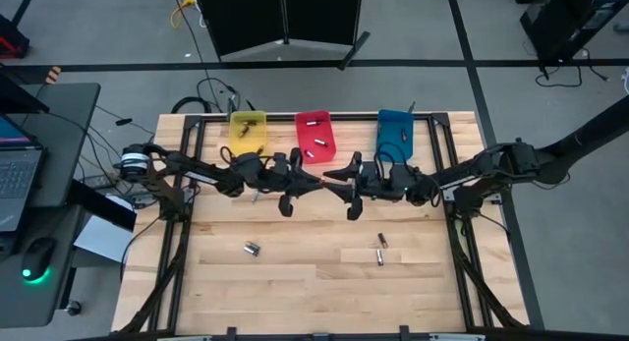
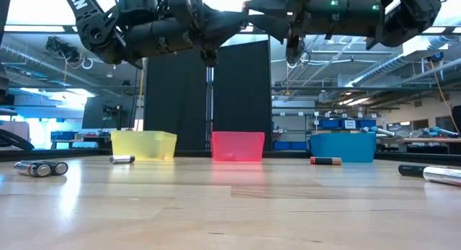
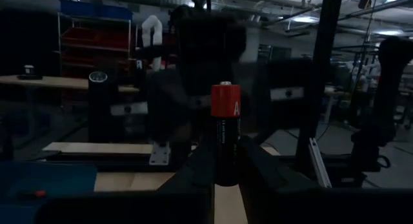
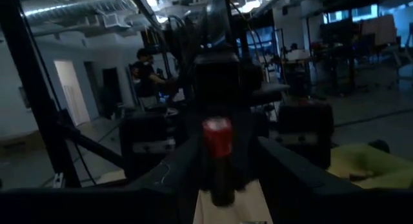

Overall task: Sort batteries
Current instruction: Put the left orange battery into the blue bin

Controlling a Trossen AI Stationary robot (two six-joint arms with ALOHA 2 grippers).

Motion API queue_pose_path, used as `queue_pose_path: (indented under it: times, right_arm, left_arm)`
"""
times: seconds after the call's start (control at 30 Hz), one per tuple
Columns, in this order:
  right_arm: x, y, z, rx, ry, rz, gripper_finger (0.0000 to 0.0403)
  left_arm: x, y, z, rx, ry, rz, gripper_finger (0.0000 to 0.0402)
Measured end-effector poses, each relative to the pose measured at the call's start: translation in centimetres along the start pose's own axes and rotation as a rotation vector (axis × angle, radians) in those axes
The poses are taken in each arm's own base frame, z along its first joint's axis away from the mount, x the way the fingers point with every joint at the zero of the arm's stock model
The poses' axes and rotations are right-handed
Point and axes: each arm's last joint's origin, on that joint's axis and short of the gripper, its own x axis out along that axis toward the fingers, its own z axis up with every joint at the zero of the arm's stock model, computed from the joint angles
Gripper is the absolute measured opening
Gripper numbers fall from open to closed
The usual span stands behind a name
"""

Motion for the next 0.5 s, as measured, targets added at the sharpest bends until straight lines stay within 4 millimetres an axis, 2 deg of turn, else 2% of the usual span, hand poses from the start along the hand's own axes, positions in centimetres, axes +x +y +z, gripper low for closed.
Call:
queue_pose_path:
  times: [0.5]
  right_arm:
    - [-0.01, 0.12, 0.07, -0.017, -0.005, 0.023, 0.0130]
  left_arm:
    - [0.23, -0.12, -0.07, -0.018, 0.000, -0.006, 0.0046]
